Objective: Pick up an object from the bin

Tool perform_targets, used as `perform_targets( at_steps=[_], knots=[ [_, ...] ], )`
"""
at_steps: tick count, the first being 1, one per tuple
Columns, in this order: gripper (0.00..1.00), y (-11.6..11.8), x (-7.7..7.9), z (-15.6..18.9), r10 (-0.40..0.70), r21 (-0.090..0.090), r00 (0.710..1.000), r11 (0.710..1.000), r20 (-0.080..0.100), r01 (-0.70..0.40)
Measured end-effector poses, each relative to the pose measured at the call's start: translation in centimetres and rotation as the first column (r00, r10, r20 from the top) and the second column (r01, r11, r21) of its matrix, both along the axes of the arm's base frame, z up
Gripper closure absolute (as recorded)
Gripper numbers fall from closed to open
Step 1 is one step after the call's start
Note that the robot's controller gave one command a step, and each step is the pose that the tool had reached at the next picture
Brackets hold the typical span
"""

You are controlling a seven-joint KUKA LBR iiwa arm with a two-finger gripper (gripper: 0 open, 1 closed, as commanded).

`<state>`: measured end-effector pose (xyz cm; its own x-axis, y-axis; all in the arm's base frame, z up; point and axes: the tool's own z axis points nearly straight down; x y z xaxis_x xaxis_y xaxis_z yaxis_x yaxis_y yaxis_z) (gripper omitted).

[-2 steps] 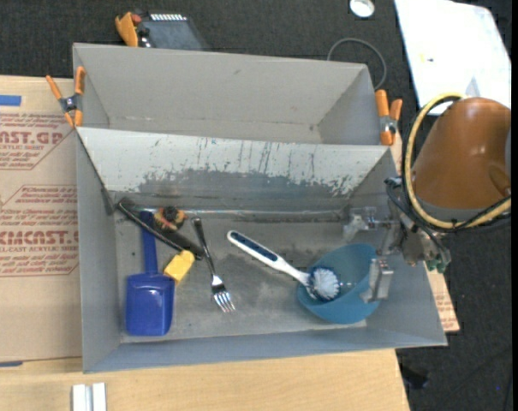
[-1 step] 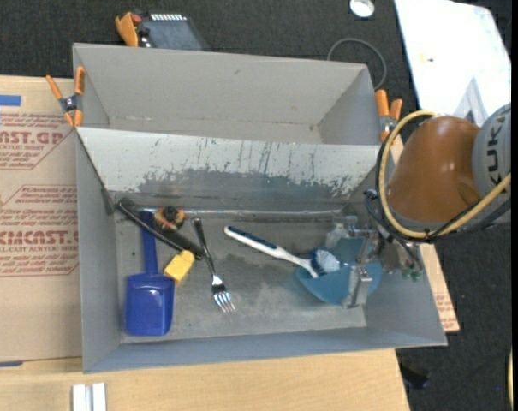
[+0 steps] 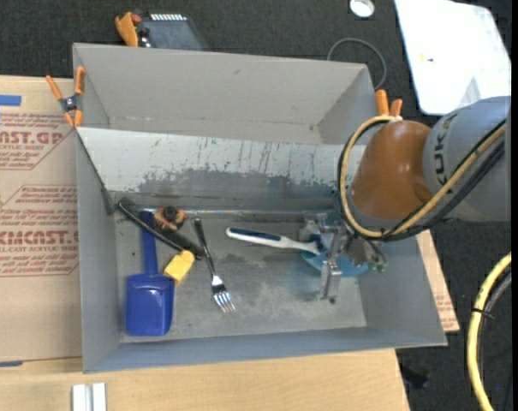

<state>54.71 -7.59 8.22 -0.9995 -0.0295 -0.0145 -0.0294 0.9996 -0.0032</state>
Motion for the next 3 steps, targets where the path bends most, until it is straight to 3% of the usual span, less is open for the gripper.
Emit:
perform_targets(
  at_steps=[1, 3],
  knots=[
    [1.00, 3.23, 1.95, -0.71, 0.085, 0.002, 0.996, 0.996, -0.007, -0.085],
    [1.00, 3.50, 2.31, -0.82, 0.127, 0.000, 0.992, 0.992, -0.008, -0.127]
  ],
)
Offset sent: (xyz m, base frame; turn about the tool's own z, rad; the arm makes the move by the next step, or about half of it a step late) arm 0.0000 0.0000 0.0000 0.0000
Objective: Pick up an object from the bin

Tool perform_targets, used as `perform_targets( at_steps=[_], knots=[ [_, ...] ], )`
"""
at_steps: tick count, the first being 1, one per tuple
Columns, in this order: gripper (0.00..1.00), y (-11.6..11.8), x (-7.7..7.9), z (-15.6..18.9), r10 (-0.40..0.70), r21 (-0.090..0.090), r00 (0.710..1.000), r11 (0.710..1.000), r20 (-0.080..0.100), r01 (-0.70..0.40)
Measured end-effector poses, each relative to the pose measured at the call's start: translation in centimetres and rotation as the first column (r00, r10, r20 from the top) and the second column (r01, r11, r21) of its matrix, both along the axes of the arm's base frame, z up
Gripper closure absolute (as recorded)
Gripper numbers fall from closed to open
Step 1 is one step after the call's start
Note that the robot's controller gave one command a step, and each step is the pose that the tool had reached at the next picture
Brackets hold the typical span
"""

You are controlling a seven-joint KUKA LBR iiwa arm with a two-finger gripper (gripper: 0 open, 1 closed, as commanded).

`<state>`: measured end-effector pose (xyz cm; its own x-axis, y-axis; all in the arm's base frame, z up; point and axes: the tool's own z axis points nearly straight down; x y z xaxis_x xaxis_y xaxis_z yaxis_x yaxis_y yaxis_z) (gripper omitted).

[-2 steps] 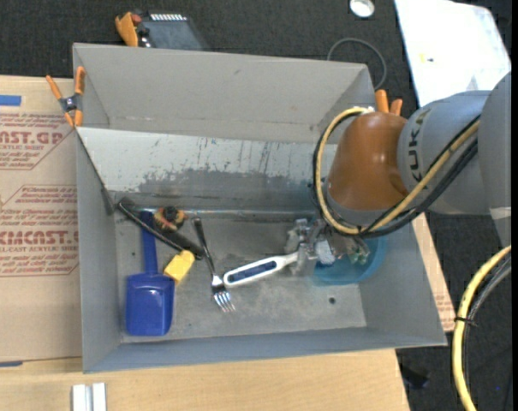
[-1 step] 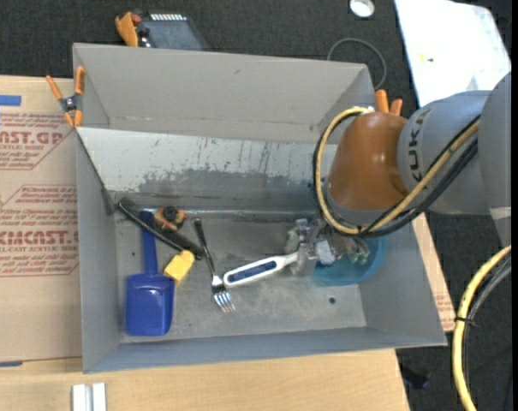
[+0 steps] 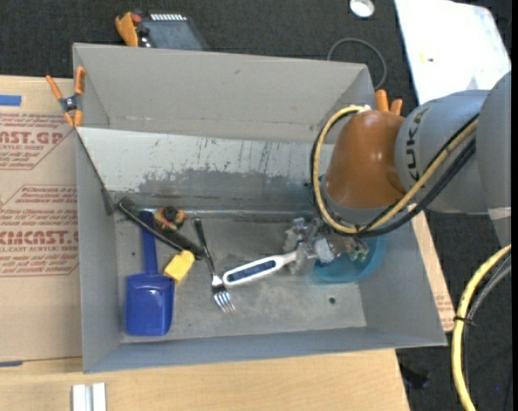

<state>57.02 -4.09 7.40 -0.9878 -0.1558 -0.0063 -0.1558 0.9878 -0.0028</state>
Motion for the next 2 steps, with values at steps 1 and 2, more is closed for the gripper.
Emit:
perform_targets(
  at_steps=[1, 2],
  knots=[
    [1.00, 0.2, 0.6, 6.5, 0.005, 0.002, 1.000, 1.000, -0.002, -0.005],
    [1.00, 0.6, -2.8, 13.9, 0.038, 0.003, 0.999, 0.999, -0.011, -0.038]
  ],
)
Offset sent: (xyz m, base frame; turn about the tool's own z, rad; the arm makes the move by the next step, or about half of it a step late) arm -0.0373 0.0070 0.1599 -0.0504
